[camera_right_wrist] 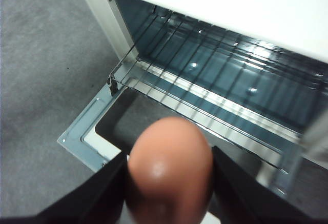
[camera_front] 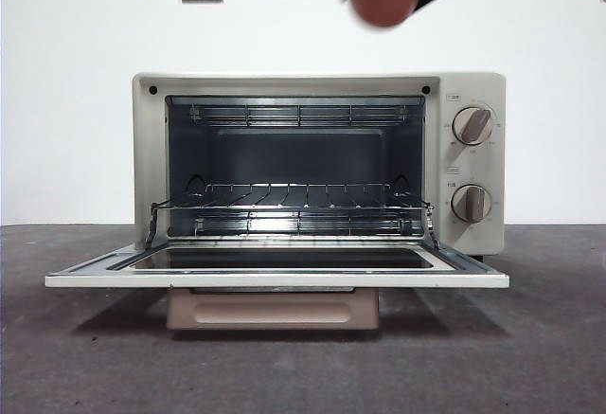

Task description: Eggoven

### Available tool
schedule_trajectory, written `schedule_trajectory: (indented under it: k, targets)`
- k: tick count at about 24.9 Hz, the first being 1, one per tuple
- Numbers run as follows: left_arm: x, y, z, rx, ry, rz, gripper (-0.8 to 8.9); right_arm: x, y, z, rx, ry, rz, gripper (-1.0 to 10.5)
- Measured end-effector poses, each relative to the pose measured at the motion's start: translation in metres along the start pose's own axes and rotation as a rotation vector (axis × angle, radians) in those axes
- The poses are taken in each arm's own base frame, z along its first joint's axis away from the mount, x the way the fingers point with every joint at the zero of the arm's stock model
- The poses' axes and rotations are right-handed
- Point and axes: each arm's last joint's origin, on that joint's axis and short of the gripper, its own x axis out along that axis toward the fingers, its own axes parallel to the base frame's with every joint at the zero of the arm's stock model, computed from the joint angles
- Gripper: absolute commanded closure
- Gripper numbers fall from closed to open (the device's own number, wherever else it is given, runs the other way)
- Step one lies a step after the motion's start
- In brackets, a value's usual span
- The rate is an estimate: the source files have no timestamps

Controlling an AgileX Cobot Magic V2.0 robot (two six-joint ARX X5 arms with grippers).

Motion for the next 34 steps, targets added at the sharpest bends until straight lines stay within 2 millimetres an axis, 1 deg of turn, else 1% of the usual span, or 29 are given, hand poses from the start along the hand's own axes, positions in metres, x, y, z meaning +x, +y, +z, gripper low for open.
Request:
schedule_trajectory:
  k: [2,7,9,12,14,17,21,25,32,33,34]
  targets:
    - [-0.017,0.012,-0.004,-0.020,-0.022,0.015,8.07,0.025,-0.004,0.002,0.019,0.016,0.008,9.4]
    - [-0.040,0.026,-0.019,-0.058,-0.087,-0.020,8.07,0.065,-0.013,0.002,0.064,0.034,-0.002,9.4]
    - [-0.044,0.032,-0.027,-0.082,-0.095,-0.022,8.07,0.079,-0.019,0.002,0.077,0.040,-0.016,9.4]
    - [-0.043,0.038,-0.038,-0.115,-0.085,-0.034,8.07,0.099,-0.027,-0.001,0.097,0.044,-0.033,9.4]
    - [-0.041,0.039,-0.044,-0.126,-0.072,-0.036,8.07,0.112,-0.032,-0.002,0.109,0.045,-0.044,9.4]
    - [-0.044,0.036,-0.046,-0.121,-0.080,-0.039,8.07,0.126,-0.040,-0.004,0.124,0.039,-0.058,9.4]
    - [-0.049,0.033,-0.047,-0.112,-0.093,-0.040,8.07,0.137,-0.045,-0.006,0.133,0.030,-0.069,9.4]
    - [-0.051,0.031,-0.048,-0.109,-0.099,-0.040,8.07,0.145,-0.050,-0.009,0.139,0.034,-0.124,9.4]
    - [-0.052,0.031,-0.049,-0.112,-0.093,-0.040,8.07,0.150,-0.052,-0.011,0.141,0.045,-0.138,9.4]
    - [-0.052,0.031,-0.049,-0.112,-0.093,-0.040,8.07,0.150,-0.053,-0.011,0.142,0.051,-0.144,9.4]
    - [-0.052,0.031,-0.050,-0.114,-0.091,-0.040,8.07,0.150,-0.053,-0.012,0.142,0.055,-0.152,9.0]
